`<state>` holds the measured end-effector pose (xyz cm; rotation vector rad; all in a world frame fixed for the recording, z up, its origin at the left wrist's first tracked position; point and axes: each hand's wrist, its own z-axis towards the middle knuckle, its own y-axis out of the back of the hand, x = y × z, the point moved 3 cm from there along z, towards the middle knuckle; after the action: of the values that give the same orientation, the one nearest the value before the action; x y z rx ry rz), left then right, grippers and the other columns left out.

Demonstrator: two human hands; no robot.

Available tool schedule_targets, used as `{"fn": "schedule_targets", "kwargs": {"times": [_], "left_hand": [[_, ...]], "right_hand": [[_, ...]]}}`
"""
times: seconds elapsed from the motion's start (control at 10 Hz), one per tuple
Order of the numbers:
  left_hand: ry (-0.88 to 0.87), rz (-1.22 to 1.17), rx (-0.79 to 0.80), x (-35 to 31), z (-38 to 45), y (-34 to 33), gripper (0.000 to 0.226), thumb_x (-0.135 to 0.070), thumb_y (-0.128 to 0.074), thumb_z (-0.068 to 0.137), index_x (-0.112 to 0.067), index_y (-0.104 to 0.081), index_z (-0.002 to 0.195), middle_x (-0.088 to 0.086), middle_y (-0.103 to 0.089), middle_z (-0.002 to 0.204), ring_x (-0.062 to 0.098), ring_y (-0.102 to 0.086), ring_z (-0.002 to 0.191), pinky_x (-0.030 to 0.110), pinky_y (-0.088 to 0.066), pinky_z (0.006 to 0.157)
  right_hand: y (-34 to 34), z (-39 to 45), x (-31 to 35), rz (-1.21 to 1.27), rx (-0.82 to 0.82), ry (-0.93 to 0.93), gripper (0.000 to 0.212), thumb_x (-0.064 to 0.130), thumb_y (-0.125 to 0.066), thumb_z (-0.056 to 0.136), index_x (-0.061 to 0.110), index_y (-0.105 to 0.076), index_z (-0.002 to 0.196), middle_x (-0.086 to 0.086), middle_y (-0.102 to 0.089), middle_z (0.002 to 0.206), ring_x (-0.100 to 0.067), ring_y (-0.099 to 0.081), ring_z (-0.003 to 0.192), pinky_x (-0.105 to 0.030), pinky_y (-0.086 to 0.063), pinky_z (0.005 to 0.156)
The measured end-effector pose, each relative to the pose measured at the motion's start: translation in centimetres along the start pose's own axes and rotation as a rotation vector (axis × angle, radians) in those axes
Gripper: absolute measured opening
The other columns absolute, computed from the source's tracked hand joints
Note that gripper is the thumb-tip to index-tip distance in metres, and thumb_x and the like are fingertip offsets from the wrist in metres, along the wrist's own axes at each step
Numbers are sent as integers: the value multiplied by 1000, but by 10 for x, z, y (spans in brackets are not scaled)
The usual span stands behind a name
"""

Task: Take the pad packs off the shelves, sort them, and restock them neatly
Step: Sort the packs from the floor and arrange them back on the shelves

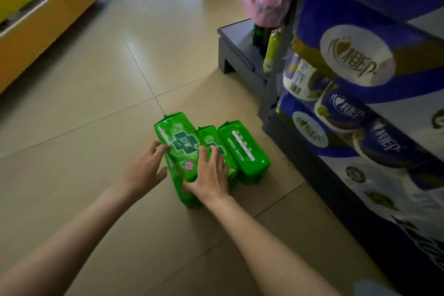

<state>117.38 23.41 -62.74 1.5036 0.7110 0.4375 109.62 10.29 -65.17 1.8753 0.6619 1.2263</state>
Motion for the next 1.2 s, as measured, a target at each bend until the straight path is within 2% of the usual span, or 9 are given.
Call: {"fn": "schedule_targets", "kwargs": {"times": [0.1,0.2,0.3,0.5,0.7,0.9,1.0,1.1,1.2], "left_hand": [[-105,164,53,3,-5,-29,85,6,-83,38,-8,-50,116,18,-65,108,30,-69,79,30,-55,55],[-284,385,325,-10,7,-63,89,-2,-55,84,-27,-1,150,2,-7,158,27,-24,141,34,-37,107],[-377,508,495,-31,18,-79,72,-19,-37,100,-30,18,145,-1,15,157,30,-6,144,36,-27,111],[-368,654,503,-37,38,-89,75,-30,-46,96,-23,6,150,0,0,159,27,-18,139,36,-28,105],[-367,503,600,-73,39,-60,93,-47,-63,82,-19,-6,150,0,-26,150,23,-27,133,36,-30,107],[-398,185,626,-131,56,84,101,-33,-78,71,-21,-16,149,0,-26,153,18,-32,136,25,-29,108],[-426,56,574,-179,39,205,94,-24,-78,74,-26,-19,148,-3,-32,149,17,-41,129,22,-36,98],[-508,12,405,-207,35,288,91,-25,-77,74,-30,-23,147,-6,-44,138,7,-58,95,16,-44,76],[-627,-66,216,-237,22,370,101,-33,-82,65,-41,-20,145,-16,-42,129,-10,-52,61,6,-38,50]], "right_hand": [[31,7,-9,-141,-118,85,80,44,-71,76,22,-27,139,-14,-21,146,-34,-27,131,-45,-32,104],[68,11,-42,-261,-213,58,76,42,-71,76,27,-30,138,-14,-23,142,-33,-30,125,-43,-37,99],[79,8,-88,-200,-103,-121,76,38,-71,76,28,-27,137,-15,-20,139,-36,-34,122,-43,-45,90],[59,4,-97,-265,-43,-187,82,47,-63,83,27,-11,143,-21,-8,148,-43,-20,134,-47,-37,102],[117,-5,-88,-235,-52,-121,66,40,-67,83,28,-30,136,-15,-30,137,-36,-36,123,-40,-46,87],[247,-66,-35,-395,-97,-57,62,49,-65,79,37,-38,134,-7,-40,129,-33,-41,121,-42,-42,93],[327,-113,13,-461,-191,-5,61,56,-64,76,42,-42,131,-3,-45,121,-27,-50,113,-36,-43,87],[411,-171,60,-537,-348,4,62,66,-60,66,48,-46,124,1,-48,116,-24,-51,109,-37,-45,88],[486,-229,95,-447,-552,45,59,66,-55,53,50,-54,109,6,-51,105,-17,-50,94,-34,-46,77]]}}
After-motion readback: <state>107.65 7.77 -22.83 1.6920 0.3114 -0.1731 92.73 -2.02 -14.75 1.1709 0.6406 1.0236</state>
